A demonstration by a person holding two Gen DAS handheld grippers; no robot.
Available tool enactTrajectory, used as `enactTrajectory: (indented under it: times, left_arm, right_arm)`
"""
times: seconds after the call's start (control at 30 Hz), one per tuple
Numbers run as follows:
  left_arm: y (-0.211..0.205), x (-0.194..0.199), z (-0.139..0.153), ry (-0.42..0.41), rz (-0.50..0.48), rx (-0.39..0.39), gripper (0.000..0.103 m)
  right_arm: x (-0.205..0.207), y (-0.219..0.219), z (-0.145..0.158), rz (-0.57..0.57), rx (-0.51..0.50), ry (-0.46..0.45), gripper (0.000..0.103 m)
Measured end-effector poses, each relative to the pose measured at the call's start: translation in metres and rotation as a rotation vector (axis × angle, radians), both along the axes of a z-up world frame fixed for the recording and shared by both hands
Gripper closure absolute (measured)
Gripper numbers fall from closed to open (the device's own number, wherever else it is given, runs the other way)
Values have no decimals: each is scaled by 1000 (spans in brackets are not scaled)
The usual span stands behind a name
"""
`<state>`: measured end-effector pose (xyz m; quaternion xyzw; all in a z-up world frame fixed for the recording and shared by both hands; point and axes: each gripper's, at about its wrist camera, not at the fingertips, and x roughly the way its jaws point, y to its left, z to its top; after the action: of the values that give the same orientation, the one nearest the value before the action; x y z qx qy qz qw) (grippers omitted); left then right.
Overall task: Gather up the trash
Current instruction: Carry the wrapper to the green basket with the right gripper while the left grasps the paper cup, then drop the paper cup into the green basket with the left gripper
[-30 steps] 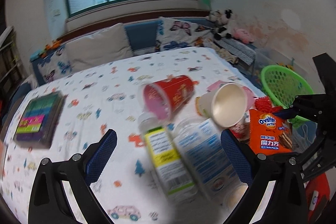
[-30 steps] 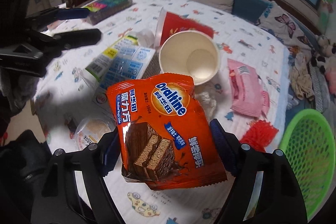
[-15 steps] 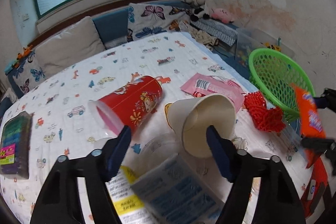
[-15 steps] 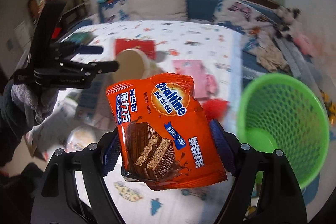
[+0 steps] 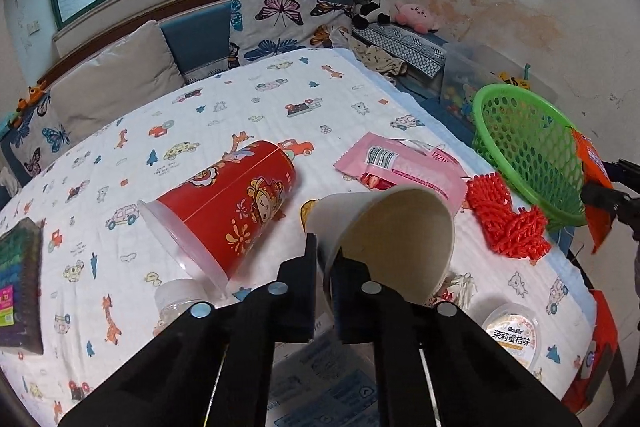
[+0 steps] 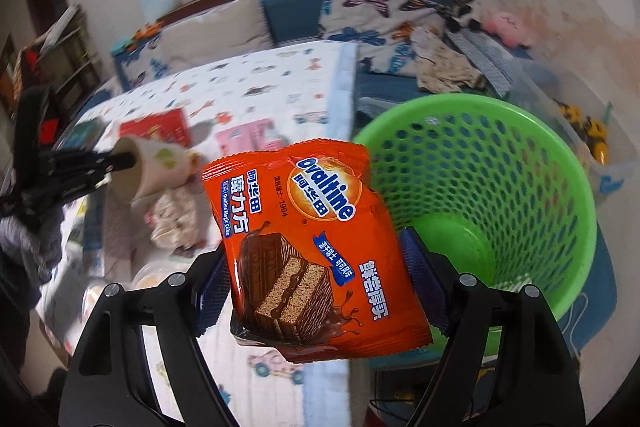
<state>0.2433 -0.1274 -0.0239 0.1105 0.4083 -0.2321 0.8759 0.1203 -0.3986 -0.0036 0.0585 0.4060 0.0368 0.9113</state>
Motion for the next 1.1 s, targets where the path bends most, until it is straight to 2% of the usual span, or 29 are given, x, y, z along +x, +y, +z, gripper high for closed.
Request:
enactTrajectory:
  times: [0.23, 0.47, 0.57, 0.87, 1.1]
  left_arm:
    - [5, -1, 10, 11, 8, -39, 99]
    - [-1, -9, 32, 1, -27, -85, 99]
    - [-11, -12, 43, -1, -59, -104, 99]
    - [-72, -21, 63, -10, -175, -115, 99]
    - [-138, -28, 65, 0, -281, -80, 99]
  right_arm:
    - [7, -30, -6, -98, 17, 5, 24]
    - [17, -64, -14, -196, 37, 6, 12]
    - [16, -72, -14, -225, 34, 1, 10]
    - [-2, -92, -5, -266, 46, -38, 10]
    - [-30, -103, 5, -290, 60, -79, 9]
